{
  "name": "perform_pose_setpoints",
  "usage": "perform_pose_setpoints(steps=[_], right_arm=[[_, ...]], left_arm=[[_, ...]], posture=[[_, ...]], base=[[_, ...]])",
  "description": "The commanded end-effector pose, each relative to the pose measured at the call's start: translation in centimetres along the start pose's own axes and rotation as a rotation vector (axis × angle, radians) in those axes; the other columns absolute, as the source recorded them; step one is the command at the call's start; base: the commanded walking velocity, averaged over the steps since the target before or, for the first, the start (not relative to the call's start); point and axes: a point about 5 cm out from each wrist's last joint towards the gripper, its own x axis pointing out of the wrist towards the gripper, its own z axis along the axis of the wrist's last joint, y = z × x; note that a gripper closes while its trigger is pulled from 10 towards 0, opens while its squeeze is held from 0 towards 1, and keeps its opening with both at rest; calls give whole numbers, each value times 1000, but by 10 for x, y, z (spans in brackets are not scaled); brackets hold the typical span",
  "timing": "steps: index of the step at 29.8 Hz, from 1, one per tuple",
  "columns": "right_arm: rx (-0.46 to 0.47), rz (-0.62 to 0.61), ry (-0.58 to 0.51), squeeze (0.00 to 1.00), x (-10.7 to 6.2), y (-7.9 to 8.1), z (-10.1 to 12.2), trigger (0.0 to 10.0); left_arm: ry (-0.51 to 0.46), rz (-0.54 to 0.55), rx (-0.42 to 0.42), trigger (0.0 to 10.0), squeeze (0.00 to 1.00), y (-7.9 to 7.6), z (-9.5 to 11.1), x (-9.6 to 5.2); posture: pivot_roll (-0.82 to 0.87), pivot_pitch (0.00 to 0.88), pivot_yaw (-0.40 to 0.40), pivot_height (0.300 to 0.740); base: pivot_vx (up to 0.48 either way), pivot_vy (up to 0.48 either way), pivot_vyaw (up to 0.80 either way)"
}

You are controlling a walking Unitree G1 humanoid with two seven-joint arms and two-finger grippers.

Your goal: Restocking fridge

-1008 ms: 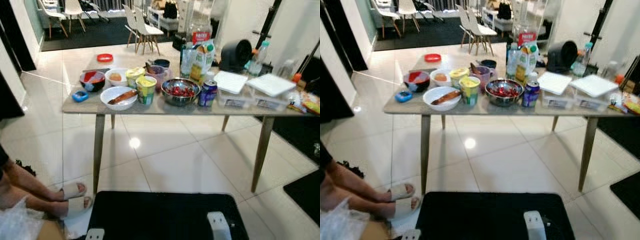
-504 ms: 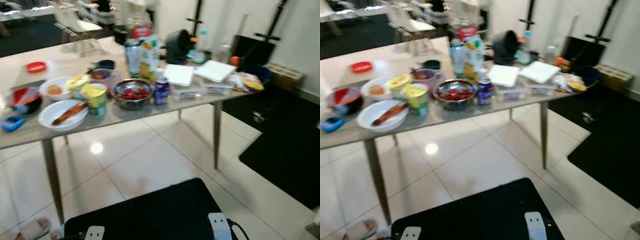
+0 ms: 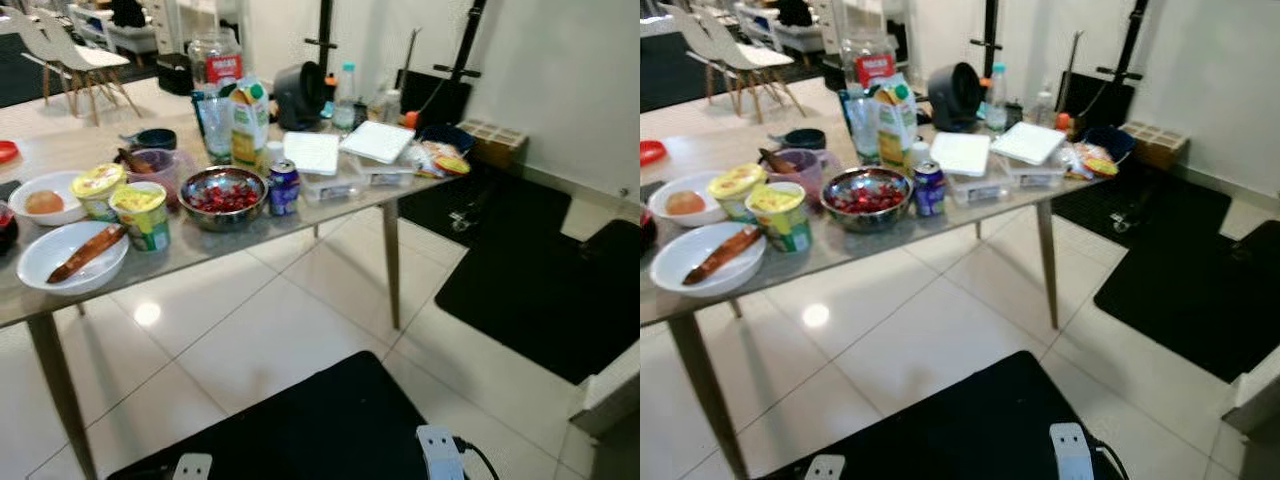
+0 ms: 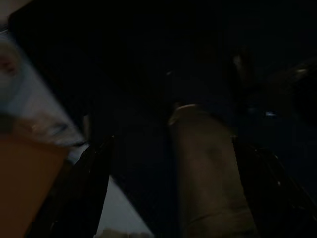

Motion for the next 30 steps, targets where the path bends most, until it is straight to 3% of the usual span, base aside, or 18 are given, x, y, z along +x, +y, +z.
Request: perform_pose_setpoints(steps=[1,9,30], right_arm=[[2,-2,10,0,0,-1,-2,10000],[9,-3,13,0,0,0,-4,10000],[11,0,7,0,0,0,-2,10000]], left_arm=[[14,6,10,10000,0,2,-4,-1],[21,5,16,10000,0,1,-7,-1],[23,5,22,10000,0,1,-7,-1]], posture=[[-20,0,6,740],[-19,0,7,740],[-20,0,9,740]], base=[[0,0,0],[0,0,-671],[0,0,0]])
